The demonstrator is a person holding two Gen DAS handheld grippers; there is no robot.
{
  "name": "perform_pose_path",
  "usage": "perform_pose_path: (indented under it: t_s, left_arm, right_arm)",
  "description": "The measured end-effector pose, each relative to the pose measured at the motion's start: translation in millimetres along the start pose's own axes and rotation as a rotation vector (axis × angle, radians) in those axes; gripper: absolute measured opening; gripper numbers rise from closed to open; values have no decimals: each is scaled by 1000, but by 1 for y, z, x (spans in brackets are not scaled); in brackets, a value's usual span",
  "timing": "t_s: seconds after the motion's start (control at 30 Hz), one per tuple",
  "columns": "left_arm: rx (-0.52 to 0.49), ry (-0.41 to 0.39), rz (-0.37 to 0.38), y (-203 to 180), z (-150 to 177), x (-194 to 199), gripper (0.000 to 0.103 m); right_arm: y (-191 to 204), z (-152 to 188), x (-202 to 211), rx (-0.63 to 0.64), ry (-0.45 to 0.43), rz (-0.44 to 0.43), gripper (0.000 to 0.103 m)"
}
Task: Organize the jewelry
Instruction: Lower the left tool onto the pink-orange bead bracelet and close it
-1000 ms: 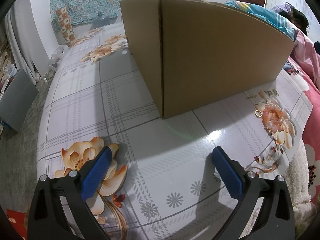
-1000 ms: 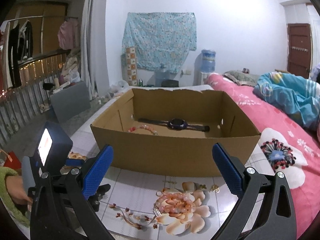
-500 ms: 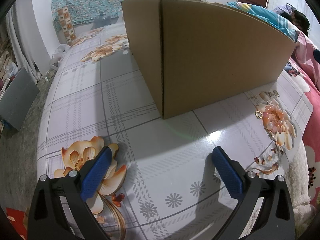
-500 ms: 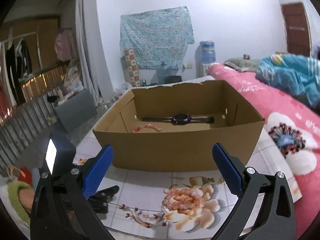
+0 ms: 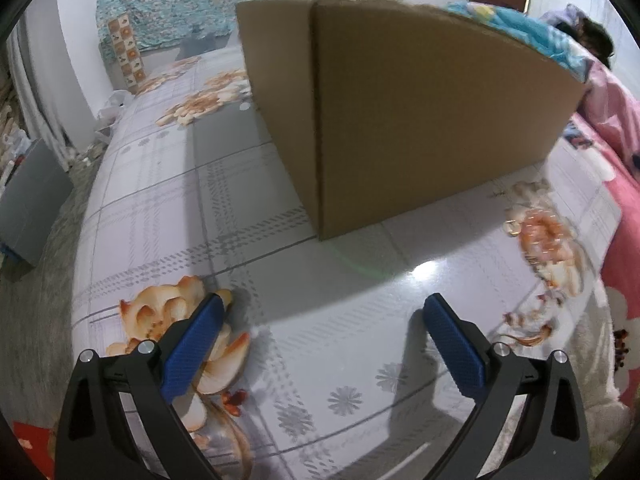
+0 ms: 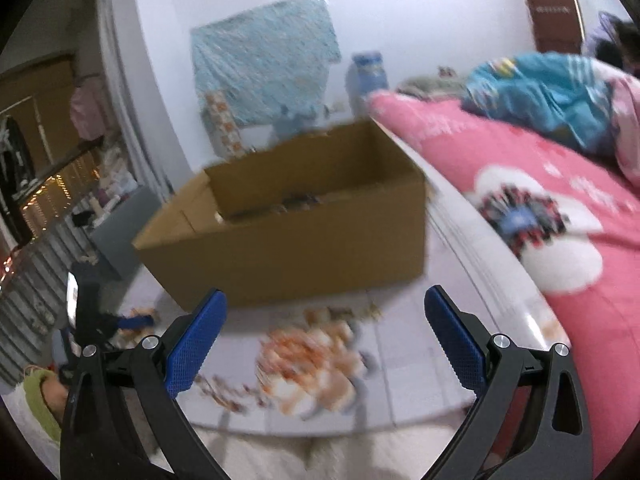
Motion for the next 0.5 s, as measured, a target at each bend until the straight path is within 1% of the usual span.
perform_pose_path:
  t_s: [0.03, 0.07, 0.13, 0.27, 0.3, 0.33, 0.37, 0.43, 0.5]
  left_arm:
    - [-8, -12, 20, -2, 1, 1, 97]
    - [-14, -21, 30, -4, 1, 3, 94]
    - [-39, -48, 39, -10, 1, 7, 91]
    - [-90, -99, 98, -25, -1, 18, 85]
    - [-111, -113, 115, -31, -3, 21, 83]
    - [-133, -126, 123, -37, -4, 25, 80]
    - [-163, -140, 127, -45, -5, 28, 79]
    - [-208, -153, 137, -56, -6, 32, 76]
    - [-258, -164, 142, -69, -8, 34, 74]
  right_arm:
    - [-3, 8, -4, -12, 29, 3, 95]
    - [-3, 13, -6, -15, 45, -1, 94]
    - [-1, 24, -11, -16, 82, -7, 90]
    - [10, 30, -16, 10, 109, -10, 88]
    - [12, 31, -17, 19, 114, -8, 85]
    - [15, 32, -20, 31, 123, -7, 84]
    - [16, 33, -21, 36, 129, -7, 82]
    - [16, 33, -25, 41, 142, -7, 78]
    - [15, 32, -31, 39, 159, -12, 72]
Point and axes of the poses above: each gripper's, at about its wrist camera, not at the fingertips, and x roughly against the way its jaws point, y to its left, z to its underside, the point moved 5 cm from there along -x, roughly the way its jaws point, and after that the axes turned 14 degrees about y, right-handed, at the moved point
